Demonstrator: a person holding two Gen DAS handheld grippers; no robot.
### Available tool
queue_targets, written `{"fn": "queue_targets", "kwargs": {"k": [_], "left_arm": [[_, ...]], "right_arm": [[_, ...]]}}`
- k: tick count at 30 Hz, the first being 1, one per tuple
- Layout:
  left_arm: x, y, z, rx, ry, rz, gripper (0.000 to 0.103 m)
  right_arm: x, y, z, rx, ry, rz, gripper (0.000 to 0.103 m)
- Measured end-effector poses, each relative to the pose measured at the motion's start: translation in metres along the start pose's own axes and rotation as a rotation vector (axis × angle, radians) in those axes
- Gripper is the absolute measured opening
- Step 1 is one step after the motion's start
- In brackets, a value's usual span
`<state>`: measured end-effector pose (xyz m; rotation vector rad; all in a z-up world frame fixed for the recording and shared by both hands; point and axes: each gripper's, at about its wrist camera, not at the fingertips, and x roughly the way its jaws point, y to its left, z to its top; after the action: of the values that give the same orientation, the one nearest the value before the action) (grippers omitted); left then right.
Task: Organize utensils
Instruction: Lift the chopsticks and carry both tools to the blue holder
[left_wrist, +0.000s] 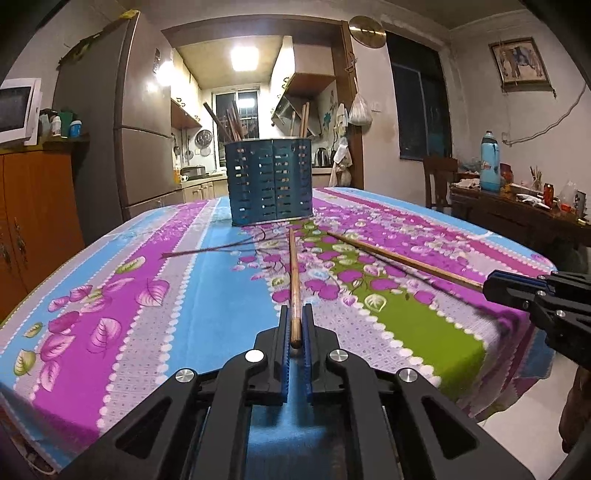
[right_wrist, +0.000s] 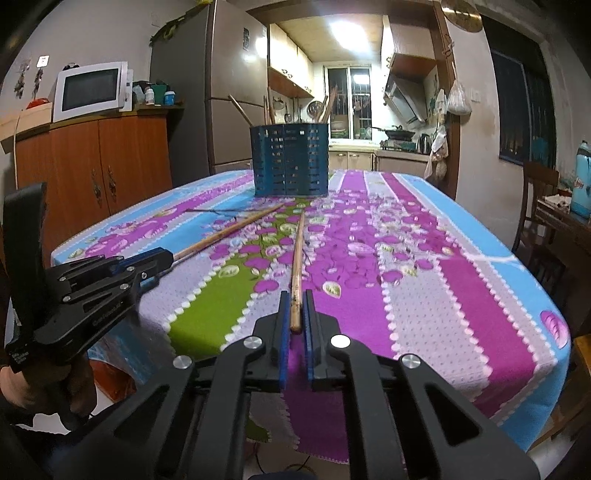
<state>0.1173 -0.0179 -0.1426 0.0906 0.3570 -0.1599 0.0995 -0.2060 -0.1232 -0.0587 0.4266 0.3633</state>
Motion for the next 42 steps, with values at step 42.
{"fn": "queue_targets", "kwargs": {"k": [42], "left_arm": [[-0.045,0.026,0.194,0.042,-0.153,-0.093,0.007]], "right_arm": [[-0.013,-0.02,0.195,-0.069,-0.162,0.155,0.005]]}}
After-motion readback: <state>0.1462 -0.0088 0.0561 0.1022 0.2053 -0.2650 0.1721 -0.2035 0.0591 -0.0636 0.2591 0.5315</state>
